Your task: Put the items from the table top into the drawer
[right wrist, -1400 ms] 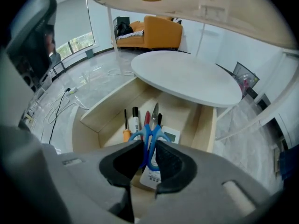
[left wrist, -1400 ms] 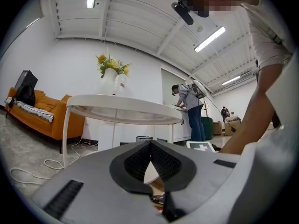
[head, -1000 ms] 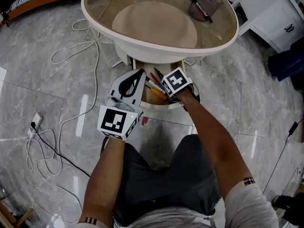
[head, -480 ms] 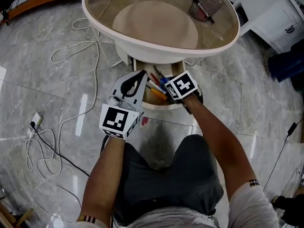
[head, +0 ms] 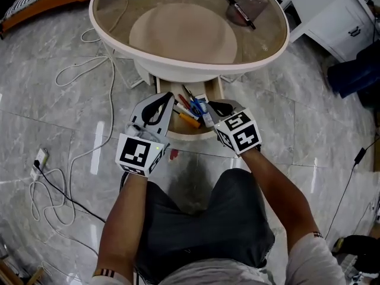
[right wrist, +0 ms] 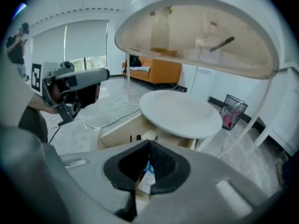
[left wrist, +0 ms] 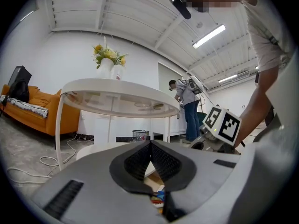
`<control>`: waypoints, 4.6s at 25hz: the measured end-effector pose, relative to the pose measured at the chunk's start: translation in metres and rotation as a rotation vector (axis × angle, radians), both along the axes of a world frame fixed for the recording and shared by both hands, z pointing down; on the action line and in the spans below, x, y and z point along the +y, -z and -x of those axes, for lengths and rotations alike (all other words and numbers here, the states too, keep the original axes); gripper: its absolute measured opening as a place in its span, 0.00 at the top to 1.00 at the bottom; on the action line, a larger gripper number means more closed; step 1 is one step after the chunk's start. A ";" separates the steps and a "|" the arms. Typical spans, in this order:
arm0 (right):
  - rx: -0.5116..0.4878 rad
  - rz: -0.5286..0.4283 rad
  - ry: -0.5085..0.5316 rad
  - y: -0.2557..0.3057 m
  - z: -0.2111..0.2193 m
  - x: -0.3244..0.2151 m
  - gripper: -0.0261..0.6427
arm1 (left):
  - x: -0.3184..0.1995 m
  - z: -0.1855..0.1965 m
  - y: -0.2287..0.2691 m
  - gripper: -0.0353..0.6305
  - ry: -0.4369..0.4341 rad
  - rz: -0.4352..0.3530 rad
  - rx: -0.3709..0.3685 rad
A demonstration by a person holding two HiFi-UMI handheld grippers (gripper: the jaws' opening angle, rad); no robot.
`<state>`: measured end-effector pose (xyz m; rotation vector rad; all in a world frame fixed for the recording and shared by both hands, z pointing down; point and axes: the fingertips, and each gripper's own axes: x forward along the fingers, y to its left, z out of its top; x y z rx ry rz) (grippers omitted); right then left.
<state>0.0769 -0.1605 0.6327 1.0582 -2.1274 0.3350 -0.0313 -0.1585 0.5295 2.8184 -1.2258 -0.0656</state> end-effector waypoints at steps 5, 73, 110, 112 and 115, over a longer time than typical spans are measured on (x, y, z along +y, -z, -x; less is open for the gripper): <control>-0.103 -0.106 0.009 0.046 0.004 0.013 0.96 | 0.005 -0.010 0.008 0.95 -0.037 -0.019 0.002; -0.179 -0.169 -0.060 0.278 -0.044 -0.097 0.84 | -0.034 -0.075 0.222 0.95 -0.111 -0.153 0.007; -0.017 0.026 -0.177 0.216 -0.068 -0.182 0.90 | -0.026 -0.046 0.214 0.95 -0.077 -0.162 -0.013; -0.031 0.007 -0.179 0.220 -0.066 -0.179 0.90 | -0.025 -0.045 0.215 0.95 -0.076 -0.160 -0.010; -0.067 -0.019 -0.177 0.230 -0.060 -0.172 0.90 | -0.024 -0.042 0.216 0.95 -0.069 -0.158 -0.005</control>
